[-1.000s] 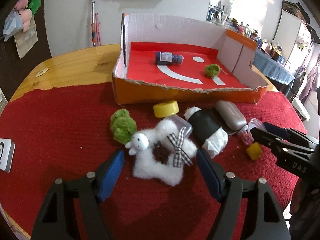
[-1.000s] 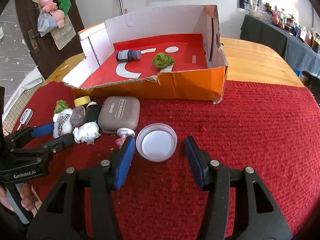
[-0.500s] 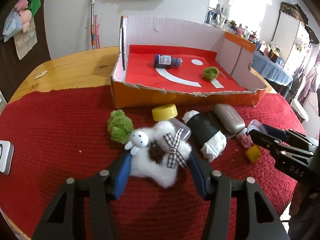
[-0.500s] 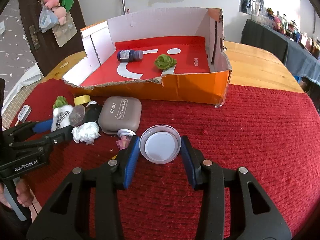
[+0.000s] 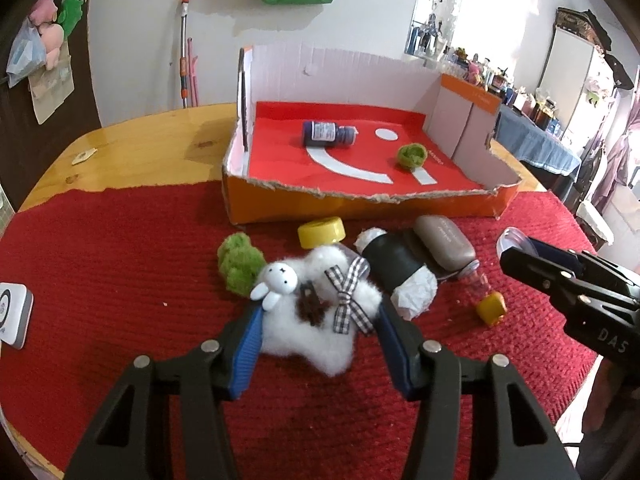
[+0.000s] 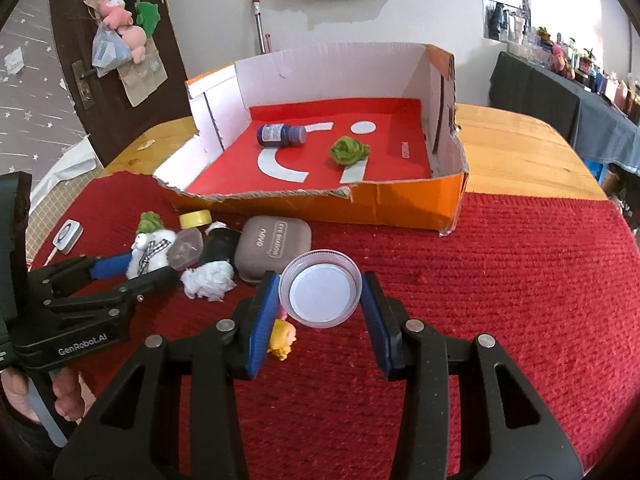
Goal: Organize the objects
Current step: 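Grasp the white plush sheep with the left tool while the right tool grasps the clear round lid, then carry the sheep with the left tool while the right tool carries the lid into the box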
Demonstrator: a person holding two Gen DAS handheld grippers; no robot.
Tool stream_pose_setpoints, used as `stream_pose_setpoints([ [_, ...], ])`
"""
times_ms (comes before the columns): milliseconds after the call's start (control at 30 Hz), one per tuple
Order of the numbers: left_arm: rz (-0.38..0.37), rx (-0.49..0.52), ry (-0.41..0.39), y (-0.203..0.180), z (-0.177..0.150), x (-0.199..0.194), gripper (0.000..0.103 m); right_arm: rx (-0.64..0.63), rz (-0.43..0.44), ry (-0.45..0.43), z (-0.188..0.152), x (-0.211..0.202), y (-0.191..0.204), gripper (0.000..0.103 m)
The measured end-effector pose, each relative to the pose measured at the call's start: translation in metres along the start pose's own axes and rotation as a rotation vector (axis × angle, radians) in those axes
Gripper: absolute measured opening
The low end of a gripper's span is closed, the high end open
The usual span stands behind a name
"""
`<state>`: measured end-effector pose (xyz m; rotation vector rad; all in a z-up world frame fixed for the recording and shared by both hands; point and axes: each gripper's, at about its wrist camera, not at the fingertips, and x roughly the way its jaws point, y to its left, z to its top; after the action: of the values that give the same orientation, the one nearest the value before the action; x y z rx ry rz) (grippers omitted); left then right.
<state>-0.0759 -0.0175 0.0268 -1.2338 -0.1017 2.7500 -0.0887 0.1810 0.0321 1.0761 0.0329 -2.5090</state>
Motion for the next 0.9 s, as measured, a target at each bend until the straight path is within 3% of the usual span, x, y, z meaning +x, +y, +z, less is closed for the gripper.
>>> stream_pose_setpoints([
  [400,-0.024,0.016,-0.065,-0.009,0.014,-0.021,0.056,-0.034,0.039,-0.066,0.014,-0.025,0.017,0.040],
  [900,-0.027,0.026,-0.058,-0.012,0.020,-0.018,0.056,-0.029,0.051,-0.057,0.016,-0.021,0.015,0.040],
])
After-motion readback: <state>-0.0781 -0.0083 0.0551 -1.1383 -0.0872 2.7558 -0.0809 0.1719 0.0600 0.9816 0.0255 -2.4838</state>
